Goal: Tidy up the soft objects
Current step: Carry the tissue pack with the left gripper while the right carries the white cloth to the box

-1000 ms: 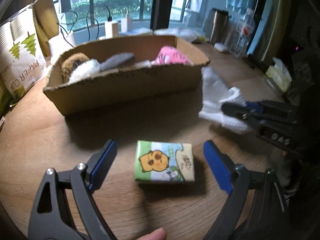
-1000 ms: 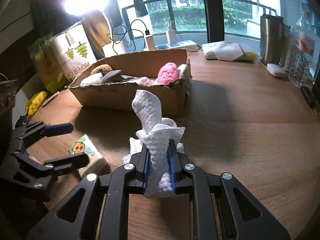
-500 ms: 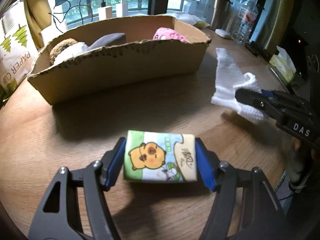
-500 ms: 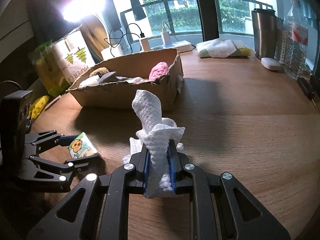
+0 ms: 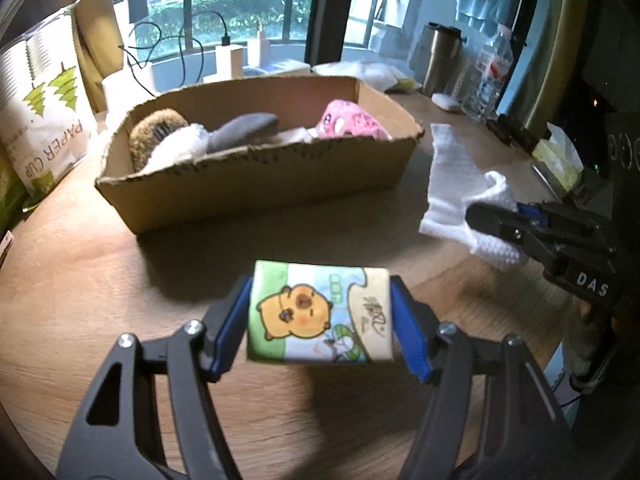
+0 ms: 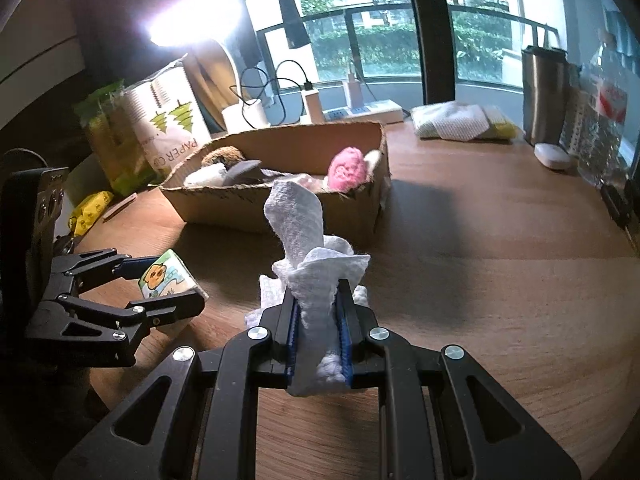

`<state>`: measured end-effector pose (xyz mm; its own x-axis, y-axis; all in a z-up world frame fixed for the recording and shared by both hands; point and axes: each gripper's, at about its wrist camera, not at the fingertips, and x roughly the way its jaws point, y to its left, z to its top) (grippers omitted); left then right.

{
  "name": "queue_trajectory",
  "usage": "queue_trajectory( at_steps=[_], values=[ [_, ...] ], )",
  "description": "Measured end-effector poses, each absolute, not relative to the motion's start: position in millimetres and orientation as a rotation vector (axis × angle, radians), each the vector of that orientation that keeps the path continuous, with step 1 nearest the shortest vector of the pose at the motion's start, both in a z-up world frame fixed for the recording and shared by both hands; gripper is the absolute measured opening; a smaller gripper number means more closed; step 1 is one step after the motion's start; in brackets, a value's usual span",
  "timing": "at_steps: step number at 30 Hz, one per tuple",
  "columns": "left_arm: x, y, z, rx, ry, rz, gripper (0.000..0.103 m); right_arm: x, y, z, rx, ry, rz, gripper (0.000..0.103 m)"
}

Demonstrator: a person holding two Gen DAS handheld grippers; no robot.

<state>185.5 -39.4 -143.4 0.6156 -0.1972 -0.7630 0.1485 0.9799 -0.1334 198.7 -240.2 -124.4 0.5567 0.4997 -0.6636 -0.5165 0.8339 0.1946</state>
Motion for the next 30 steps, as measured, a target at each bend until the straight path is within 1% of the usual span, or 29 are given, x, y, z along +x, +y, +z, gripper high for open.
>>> queue_trajectory(
  at_steps=[19,30],
  values=[
    [179.5,-13.8,-101.3,-0.086,0.762,-0.159,0.067,191.3,-214.1,-89.8,-0.078,0.715,0.65,0.018],
    [179.4,-1.2,-81.0,-0.113,0.697,-0.152,0.067,200.8,-205.8,-74.3,-0.098,0.691,0.659,0.018]
  ],
)
